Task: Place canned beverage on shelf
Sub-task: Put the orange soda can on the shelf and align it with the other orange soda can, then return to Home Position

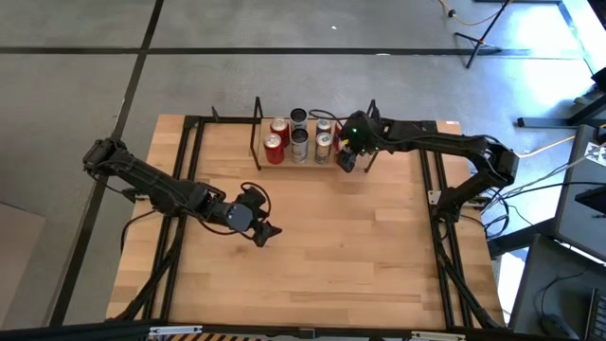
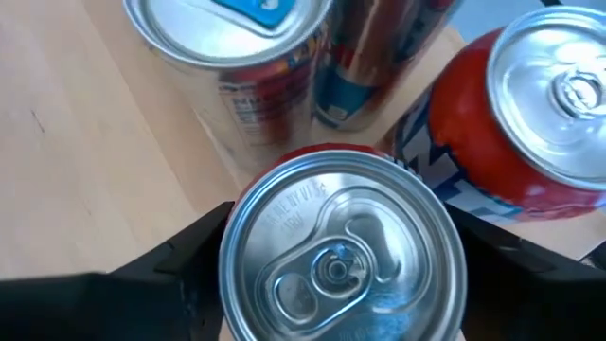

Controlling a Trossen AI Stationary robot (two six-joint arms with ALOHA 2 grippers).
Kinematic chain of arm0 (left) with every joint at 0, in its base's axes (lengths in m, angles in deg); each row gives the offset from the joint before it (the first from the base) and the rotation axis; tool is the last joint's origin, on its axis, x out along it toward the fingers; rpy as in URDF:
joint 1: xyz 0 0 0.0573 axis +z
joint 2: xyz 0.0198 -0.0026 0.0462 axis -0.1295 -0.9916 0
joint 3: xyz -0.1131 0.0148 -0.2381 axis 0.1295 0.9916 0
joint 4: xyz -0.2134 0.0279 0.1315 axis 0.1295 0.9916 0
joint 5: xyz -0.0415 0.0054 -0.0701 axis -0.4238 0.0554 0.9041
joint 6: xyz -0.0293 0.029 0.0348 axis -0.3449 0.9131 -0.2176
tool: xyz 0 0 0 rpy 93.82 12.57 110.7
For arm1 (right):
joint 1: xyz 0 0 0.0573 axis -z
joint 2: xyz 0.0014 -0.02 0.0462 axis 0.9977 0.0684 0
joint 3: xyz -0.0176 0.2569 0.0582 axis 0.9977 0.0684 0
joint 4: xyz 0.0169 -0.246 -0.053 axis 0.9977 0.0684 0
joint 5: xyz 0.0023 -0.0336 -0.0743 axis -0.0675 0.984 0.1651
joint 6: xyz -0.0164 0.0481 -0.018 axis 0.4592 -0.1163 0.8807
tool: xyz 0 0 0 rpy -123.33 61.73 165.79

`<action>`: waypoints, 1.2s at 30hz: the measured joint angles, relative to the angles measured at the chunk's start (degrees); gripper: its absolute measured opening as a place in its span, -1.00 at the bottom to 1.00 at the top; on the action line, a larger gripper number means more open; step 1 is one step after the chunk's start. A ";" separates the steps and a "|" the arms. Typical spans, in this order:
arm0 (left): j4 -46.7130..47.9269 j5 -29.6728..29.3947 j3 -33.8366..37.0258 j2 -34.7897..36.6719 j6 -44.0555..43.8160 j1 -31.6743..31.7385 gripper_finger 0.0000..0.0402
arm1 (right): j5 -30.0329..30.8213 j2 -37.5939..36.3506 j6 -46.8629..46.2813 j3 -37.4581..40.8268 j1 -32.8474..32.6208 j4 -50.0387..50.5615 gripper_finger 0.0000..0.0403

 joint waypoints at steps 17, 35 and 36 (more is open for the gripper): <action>-0.43 0.78 0.02 0.01 2.42 0.15 0.82 | 1.90 -0.02 1.33 -2.56 -0.09 2.15 0.66; -8.73 5.11 0.00 4.96 21.36 7.38 0.39 | -9.95 -21.89 -2.10 -9.19 -6.57 5.76 0.66; -8.47 7.70 0.00 6.12 23.63 8.92 0.31 | -10.02 -23.08 -2.39 -7.89 -7.11 4.48 0.66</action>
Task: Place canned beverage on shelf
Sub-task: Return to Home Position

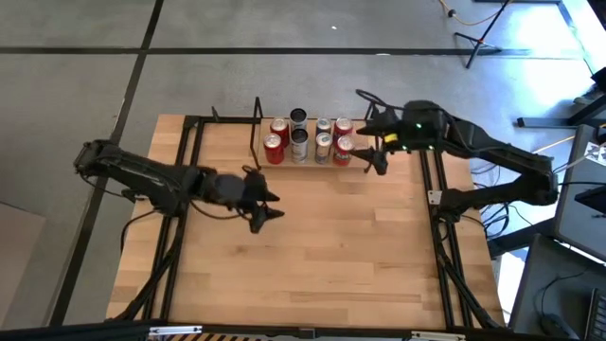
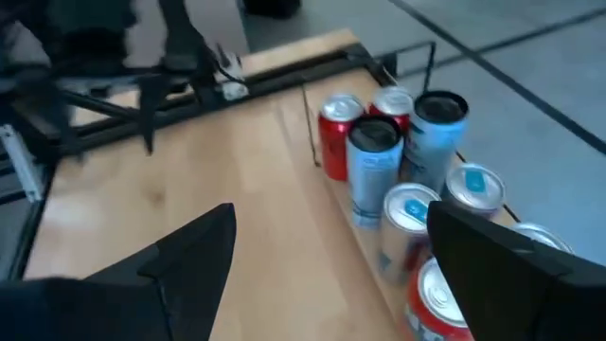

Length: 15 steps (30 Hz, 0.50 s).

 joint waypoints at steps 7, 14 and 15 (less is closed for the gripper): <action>4.31 14.77 0.00 9.13 17.80 11.46 -0.33 | -7.52 -6.22 -5.00 9.18 -0.95 -14.00 0.66; 5.44 20.84 6.47 19.31 25.40 20.75 -0.85 | -8.17 -12.20 -17.64 24.14 -0.93 -36.87 0.59; 5.48 19.53 7.56 20.83 25.62 21.55 -0.90 | -7.41 -13.14 -19.15 26.12 -0.93 -39.28 0.57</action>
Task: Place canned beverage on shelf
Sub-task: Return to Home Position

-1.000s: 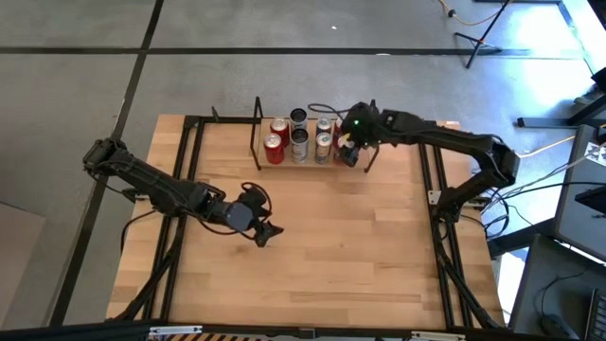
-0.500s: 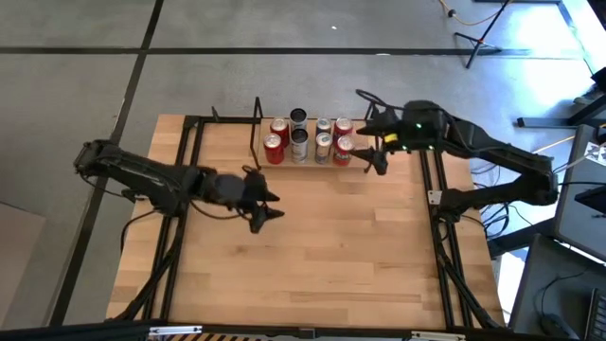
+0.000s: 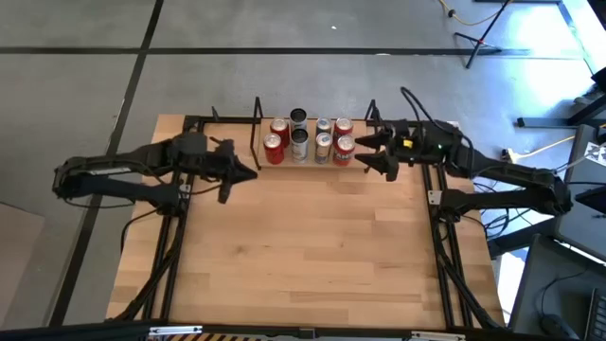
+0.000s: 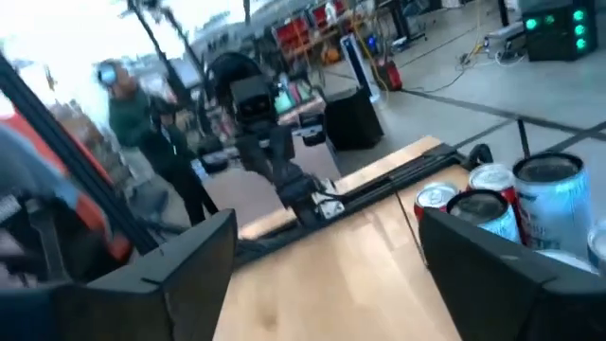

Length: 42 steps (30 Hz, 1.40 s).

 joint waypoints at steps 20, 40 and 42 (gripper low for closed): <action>-7.08 -10.01 10.58 9.39 -1.41 1.03 -0.99 | -1.01 -6.85 -5.17 5.90 -0.04 12.05 -0.57; -21.48 -12.29 19.00 11.93 7.81 -0.94 -0.97 | 12.12 -36.48 16.81 34.80 0.00 4.78 -0.60; -21.50 -8.03 19.18 11.99 12.24 -1.92 -0.97 | 10.92 -37.51 16.36 37.78 -0.02 -1.84 -0.62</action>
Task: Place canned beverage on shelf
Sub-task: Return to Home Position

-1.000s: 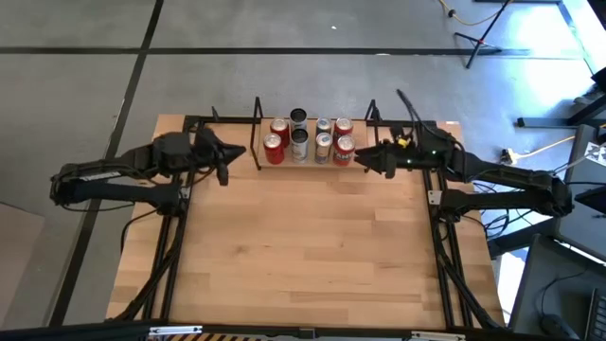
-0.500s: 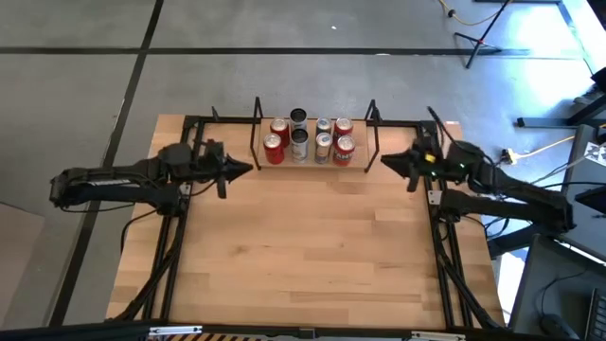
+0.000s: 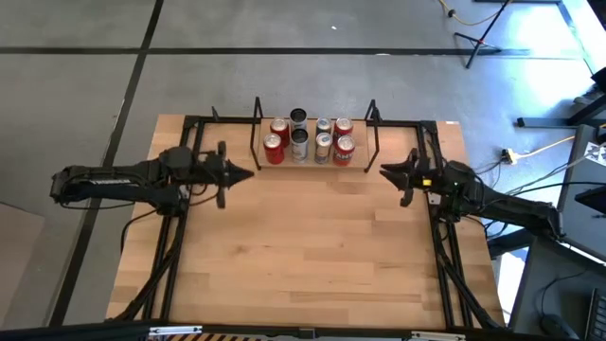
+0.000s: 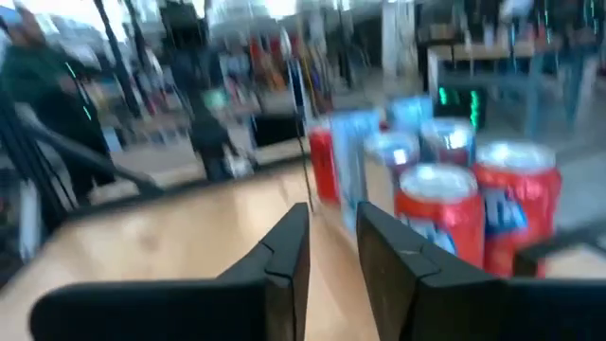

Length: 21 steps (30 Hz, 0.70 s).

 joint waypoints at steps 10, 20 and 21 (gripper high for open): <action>-4.21 0.62 10.92 8.11 -2.50 -0.79 -0.98 | -0.57 -1.31 -4.43 8.29 0.00 -13.66 -0.62; -0.57 1.79 24.04 29.46 -8.26 -0.79 -0.98 | -1.57 -1.61 -4.46 8.29 0.02 -13.97 -0.62; -0.87 1.31 25.06 31.71 -8.17 -0.79 -0.98 | -1.57 -1.62 -4.46 8.29 0.02 -14.04 -0.62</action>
